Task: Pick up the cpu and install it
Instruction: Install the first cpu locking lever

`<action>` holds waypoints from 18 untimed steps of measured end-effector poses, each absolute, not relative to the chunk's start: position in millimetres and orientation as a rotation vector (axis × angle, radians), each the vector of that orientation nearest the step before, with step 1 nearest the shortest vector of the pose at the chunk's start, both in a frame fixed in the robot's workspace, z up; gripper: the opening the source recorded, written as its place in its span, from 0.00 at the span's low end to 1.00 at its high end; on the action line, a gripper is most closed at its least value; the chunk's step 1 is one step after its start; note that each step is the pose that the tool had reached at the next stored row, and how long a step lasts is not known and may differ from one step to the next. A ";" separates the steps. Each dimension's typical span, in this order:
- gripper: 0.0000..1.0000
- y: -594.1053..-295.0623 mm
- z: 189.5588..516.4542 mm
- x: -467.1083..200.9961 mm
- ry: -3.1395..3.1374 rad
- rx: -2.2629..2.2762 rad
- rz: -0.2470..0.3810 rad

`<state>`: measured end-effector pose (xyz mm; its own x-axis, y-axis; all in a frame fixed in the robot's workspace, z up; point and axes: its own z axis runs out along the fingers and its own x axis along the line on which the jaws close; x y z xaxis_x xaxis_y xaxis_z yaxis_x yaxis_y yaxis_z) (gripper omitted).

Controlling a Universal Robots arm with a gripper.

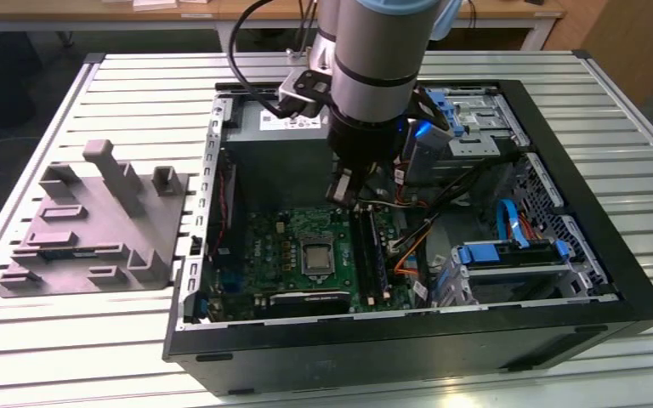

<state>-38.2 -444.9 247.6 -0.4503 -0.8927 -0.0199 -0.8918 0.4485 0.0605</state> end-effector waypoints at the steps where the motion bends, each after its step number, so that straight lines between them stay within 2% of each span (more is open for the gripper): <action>1: 0.11 -444.4 247.6 -38.0 -2.661 1.639 -0.097; 18: 0.11 -436.7 246.3 -36.0 -2.661 1.639 -0.097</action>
<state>-36.0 -436.7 246.3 -0.4502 -0.8927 -0.0200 -0.8918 0.4484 0.0605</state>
